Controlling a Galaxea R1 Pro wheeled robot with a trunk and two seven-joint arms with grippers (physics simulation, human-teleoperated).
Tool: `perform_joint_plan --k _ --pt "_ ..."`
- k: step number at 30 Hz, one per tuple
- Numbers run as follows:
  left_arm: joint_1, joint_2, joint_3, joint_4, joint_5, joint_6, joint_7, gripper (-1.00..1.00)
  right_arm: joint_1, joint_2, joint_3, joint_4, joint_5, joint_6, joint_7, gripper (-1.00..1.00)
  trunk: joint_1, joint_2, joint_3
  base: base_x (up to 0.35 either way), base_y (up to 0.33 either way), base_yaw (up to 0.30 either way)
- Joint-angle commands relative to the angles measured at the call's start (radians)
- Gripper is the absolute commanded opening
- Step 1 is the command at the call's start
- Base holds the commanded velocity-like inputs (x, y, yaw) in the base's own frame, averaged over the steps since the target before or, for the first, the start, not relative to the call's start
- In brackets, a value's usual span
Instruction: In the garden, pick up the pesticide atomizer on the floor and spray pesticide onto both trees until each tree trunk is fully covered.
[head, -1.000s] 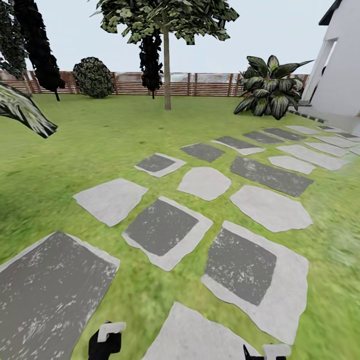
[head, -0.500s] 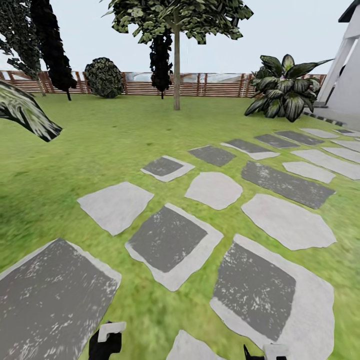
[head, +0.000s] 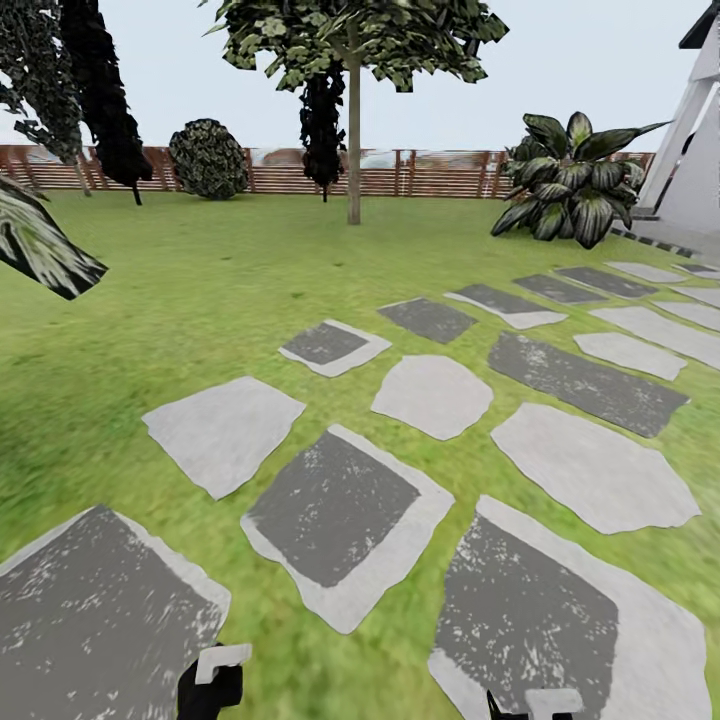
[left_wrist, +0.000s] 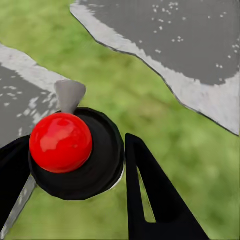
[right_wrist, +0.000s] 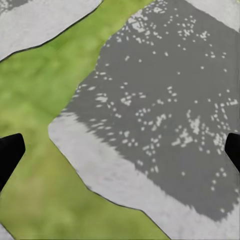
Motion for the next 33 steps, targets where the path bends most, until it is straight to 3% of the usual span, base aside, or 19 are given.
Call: perform_joint_plan --k 1,33 --pt "0.000 0.000 0.000 0.000 -0.001 0.000 0.000 -1.00 0.000 0.000 0.001 0.000 0.000 0.000 0.000 1.00 0.000 0.000 0.000 0.341 0.000 0.000" --pt "0.009 0.002 0.000 -0.002 -0.001 0.000 0.000 -1.00 0.000 0.001 0.002 0.001 0.000 0.000 0.000 1.00 0.000 0.000 0.000 0.341 0.000 0.000"
